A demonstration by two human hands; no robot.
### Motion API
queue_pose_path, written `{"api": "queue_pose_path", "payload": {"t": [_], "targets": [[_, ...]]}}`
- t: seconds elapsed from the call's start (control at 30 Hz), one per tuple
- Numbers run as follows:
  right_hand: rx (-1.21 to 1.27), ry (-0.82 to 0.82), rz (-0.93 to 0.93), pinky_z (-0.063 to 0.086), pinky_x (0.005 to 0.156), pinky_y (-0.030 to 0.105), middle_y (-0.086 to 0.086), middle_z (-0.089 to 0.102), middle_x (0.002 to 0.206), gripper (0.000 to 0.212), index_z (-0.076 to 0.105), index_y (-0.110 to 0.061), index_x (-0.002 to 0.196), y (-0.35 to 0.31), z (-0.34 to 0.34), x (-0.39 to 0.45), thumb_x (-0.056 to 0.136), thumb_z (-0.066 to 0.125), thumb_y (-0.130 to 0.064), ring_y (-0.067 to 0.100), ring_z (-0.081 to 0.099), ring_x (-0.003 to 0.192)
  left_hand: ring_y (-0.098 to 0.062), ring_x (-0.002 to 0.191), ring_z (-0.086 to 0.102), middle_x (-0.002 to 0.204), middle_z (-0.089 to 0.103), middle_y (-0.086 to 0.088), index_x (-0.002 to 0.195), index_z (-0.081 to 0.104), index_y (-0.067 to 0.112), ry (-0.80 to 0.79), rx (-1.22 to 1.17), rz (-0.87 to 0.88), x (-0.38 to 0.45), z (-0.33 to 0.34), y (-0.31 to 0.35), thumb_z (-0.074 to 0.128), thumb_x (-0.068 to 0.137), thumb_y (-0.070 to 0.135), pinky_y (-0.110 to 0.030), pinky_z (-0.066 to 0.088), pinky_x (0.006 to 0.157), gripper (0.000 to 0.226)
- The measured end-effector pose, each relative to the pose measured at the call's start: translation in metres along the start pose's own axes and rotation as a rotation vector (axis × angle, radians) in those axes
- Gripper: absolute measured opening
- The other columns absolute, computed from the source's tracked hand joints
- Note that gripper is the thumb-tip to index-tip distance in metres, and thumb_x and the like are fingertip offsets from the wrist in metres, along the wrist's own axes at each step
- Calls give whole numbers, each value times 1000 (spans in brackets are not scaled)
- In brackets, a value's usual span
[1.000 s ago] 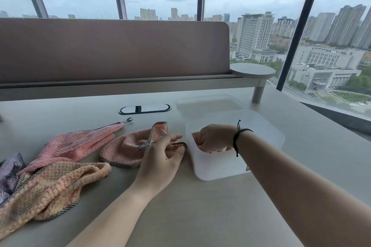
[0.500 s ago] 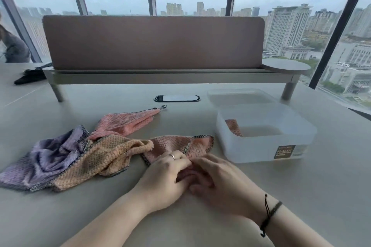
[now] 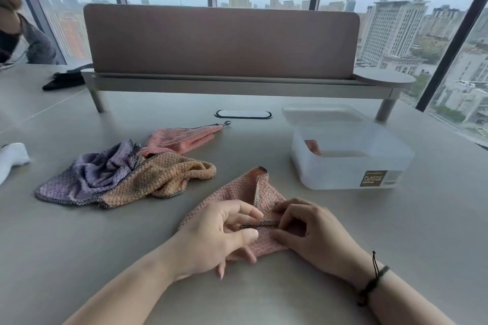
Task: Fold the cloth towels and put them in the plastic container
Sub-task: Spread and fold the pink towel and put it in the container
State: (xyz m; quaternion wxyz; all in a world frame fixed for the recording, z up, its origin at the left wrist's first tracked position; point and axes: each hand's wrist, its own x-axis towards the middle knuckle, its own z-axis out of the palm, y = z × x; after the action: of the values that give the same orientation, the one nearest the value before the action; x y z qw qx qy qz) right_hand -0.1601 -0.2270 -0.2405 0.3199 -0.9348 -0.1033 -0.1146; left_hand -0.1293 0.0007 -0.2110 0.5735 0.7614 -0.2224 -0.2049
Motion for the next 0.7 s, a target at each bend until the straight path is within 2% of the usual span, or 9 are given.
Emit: {"api": "queue_pose_path", "payload": {"t": [0.1, 0.13, 0.2, 0.27, 0.3, 0.37, 0.47, 0.57, 0.7], "targets": [[40, 0, -2, 44, 88, 11, -27, 66, 102, 5, 73, -28, 75, -1, 2, -3, 75, 76, -32, -7, 63, 98, -10, 55, 66, 92, 72, 4, 107, 68, 34, 107, 367, 146, 6, -4, -3, 71, 90, 14, -25, 51, 47, 27], [57, -2, 7, 45, 89, 12, -27, 68, 102, 3, 75, -28, 76, -1, 2, -2, 76, 76, -25, -7, 64, 97, -7, 59, 63, 88, 69, 8, 108, 69, 36, 175, 513, 220, 13, -7, -6, 72, 88, 12, -18, 50, 56, 31], [89, -10, 11, 48, 91, 17, -24, 70, 102, 18, 78, -27, 80, -2, 3, -3, 78, 73, -10, -6, 65, 97, -4, 85, 63, 114, 65, 18, 118, 66, 38, 202, 749, 325, 25, -11, -8, 70, 86, 10, -10, 45, 74, 42], [111, -21, -17, 50, 90, 19, -21, 72, 103, 33, 79, -25, 85, -4, 2, -4, 76, 65, 3, -5, 66, 98, -6, 119, 54, 147, 46, 19, 130, 56, 46, 129, 907, 337, 35, -11, -8, 58, 89, 16, -26, 50, 93, 51], [116, -15, -33, 50, 90, 18, -20, 72, 104, 38, 79, -25, 88, -4, 1, -4, 73, 61, 6, -4, 66, 99, -10, 130, 46, 154, 38, 18, 132, 53, 49, 69, 957, 326, 39, -10, -8, 51, 89, 19, -34, 48, 101, 52], [114, 31, -52, 48, 88, 15, -18, 70, 105, 45, 77, -26, 94, -4, 1, -4, 70, 58, 8, -1, 65, 100, -15, 134, 40, 156, 35, 16, 130, 57, 49, -4, 1042, 310, 42, -8, -7, 44, 88, 23, -39, 43, 107, 51], [67, 152, -11, 45, 79, 10, -16, 68, 97, 38, 74, -27, 97, -2, 1, -3, 74, 65, 2, 0, 63, 91, -13, 120, 46, 146, 48, 15, 115, 69, 42, 76, 1002, 366, 42, -11, -5, 55, 87, 23, -40, 49, 96, 36], [97, 223, 101, 42, 65, 6, -16, 71, 78, 20, 76, -28, 86, 0, -1, -3, 80, 75, -8, -2, 63, 76, -6, 105, 46, 135, 58, 14, 101, 74, 39, 138, 861, 429, 38, -19, -5, 52, 87, 44, -36, 49, 91, 26], [236, 263, 153, 45, 63, 14, -16, 71, 73, 11, 73, -27, 76, -4, -6, -3, 84, 76, -19, 2, 63, 69, 3, 118, 51, 130, 60, 21, 97, 76, 34, 108, 693, 462, 27, -27, 8, 59, 90, 50, -30, 43, 103, 25]]}}
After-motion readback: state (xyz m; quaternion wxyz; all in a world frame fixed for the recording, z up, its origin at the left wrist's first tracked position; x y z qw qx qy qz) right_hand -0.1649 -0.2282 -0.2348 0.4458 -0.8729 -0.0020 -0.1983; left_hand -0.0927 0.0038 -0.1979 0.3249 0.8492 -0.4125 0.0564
